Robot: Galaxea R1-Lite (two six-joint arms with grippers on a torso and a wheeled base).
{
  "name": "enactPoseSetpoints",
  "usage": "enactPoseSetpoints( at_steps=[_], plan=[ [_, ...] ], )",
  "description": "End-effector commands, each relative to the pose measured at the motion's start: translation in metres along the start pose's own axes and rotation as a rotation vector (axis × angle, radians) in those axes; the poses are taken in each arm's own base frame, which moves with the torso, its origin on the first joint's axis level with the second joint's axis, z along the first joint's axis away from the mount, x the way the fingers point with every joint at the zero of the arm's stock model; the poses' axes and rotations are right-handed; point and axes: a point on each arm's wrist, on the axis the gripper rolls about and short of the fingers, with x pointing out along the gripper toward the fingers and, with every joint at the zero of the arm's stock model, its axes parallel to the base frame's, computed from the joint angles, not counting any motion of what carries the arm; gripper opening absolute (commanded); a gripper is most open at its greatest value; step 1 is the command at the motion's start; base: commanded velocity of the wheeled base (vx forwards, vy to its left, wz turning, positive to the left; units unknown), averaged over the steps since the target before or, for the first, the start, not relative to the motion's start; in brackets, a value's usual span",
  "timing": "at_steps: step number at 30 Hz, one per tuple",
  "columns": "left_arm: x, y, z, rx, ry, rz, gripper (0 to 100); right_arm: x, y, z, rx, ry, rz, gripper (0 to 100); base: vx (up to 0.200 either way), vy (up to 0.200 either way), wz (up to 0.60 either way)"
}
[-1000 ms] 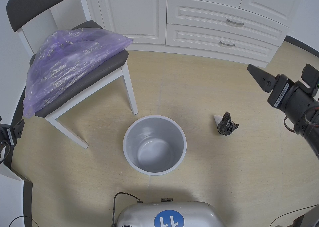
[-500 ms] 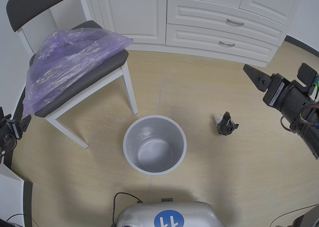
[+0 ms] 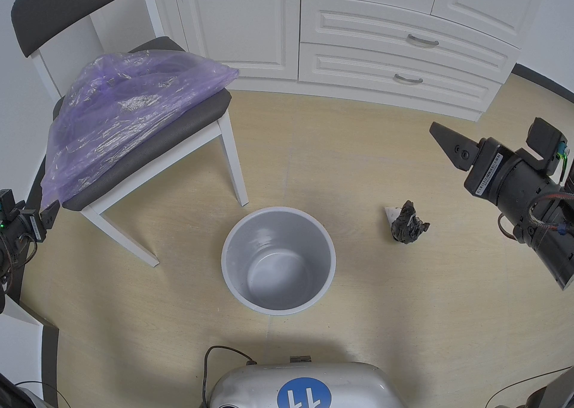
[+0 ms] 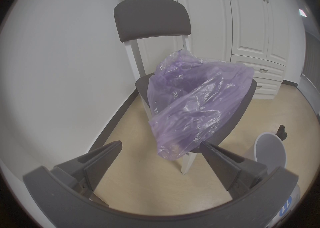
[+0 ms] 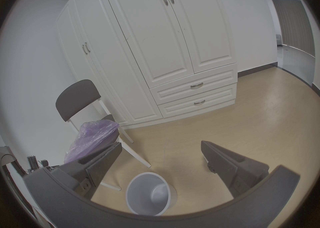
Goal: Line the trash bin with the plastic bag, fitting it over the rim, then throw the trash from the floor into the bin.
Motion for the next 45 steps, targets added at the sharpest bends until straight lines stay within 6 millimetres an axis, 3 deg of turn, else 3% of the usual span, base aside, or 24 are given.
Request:
enactPoseSetpoints(
  at_steps=[1, 17, 25, 32, 38, 45],
  plan=[
    [0.007, 0.002, -0.006, -0.019, 0.024, -0.001, 100, 0.000, 0.000, 0.001, 0.002, -0.002, 0.000, 100, 0.000, 0.000, 0.00],
    [0.013, 0.008, 0.012, -0.057, -0.079, 0.095, 100, -0.003, 0.000, 0.012, 0.029, -0.037, 0.005, 100, 0.000, 0.000, 0.00],
    [-0.014, 0.016, 0.044, -0.058, -0.245, 0.187, 100, -0.006, 0.000, 0.016, 0.037, -0.047, 0.015, 100, 0.000, 0.000, 0.00],
    [-0.010, 0.008, 0.032, -0.071, -0.188, 0.138, 100, -0.007, 0.000, 0.013, 0.029, -0.038, 0.014, 100, 0.000, 0.000, 0.00],
    [0.007, 0.001, 0.007, -0.092, -0.082, 0.059, 100, -0.007, -0.001, 0.011, 0.017, -0.032, 0.012, 100, 0.000, 0.000, 0.00],
    [0.017, 0.002, 0.000, -0.100, -0.055, 0.057, 100, -0.007, -0.002, 0.013, 0.017, -0.037, 0.006, 100, 0.000, 0.000, 0.00]
  ],
)
